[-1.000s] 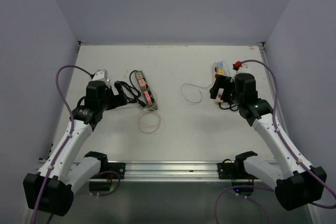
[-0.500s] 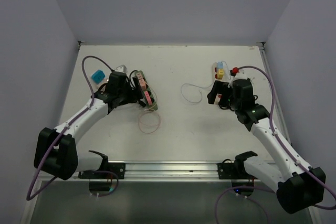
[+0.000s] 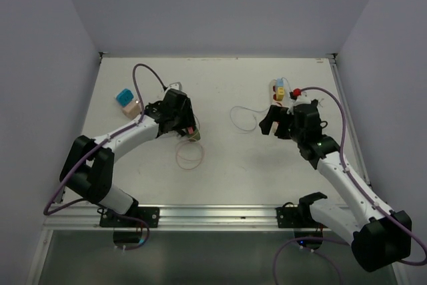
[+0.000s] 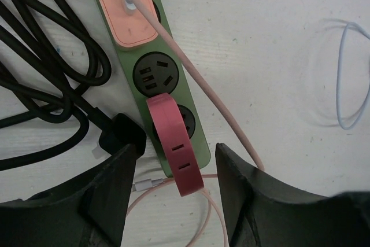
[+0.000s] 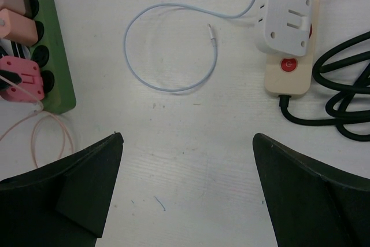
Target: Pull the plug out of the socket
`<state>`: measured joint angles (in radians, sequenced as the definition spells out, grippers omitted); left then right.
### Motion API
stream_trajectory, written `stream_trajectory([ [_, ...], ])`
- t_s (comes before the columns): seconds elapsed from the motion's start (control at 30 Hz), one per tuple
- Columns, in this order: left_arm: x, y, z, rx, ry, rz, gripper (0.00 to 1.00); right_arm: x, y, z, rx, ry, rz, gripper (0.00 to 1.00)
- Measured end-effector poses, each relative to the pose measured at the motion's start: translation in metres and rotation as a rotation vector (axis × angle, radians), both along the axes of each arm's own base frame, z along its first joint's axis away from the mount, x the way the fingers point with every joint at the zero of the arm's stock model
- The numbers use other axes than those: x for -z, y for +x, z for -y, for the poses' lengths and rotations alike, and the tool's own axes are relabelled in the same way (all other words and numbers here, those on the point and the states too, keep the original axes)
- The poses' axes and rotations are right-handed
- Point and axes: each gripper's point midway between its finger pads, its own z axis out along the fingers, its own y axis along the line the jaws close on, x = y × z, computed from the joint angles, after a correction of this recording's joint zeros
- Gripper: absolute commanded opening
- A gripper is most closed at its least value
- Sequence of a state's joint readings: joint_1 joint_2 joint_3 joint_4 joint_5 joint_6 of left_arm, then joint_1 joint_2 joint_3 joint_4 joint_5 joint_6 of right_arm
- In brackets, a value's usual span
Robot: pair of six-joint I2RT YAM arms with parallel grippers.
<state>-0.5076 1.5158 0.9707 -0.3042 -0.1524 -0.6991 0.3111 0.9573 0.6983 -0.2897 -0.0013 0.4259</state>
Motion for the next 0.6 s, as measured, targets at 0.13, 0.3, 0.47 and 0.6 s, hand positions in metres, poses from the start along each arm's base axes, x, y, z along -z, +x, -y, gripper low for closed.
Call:
stream_trajectory([
  [0.13, 0.013, 0.000, -0.001, -0.015, 0.022, -0.028, 0.47, 0.005, -0.003, -0.007, -0.028, 0.022, -0.004, 0.98],
  [0.3, 0.019, -0.002, 0.003, -0.020, 0.023, -0.042, 0.17, 0.011, -0.006, -0.018, -0.063, 0.053, -0.013, 0.98],
  [0.47, 0.019, -0.004, 0.009, -0.016, 0.008, -0.045, 0.07, 0.015, -0.008, -0.037, -0.103, 0.122, -0.017, 0.96],
  [0.6, 0.019, -0.005, 0.011, -0.005, -0.005, -0.029, 0.00, 0.023, -0.011, -0.060, -0.146, 0.196, -0.038, 0.95],
])
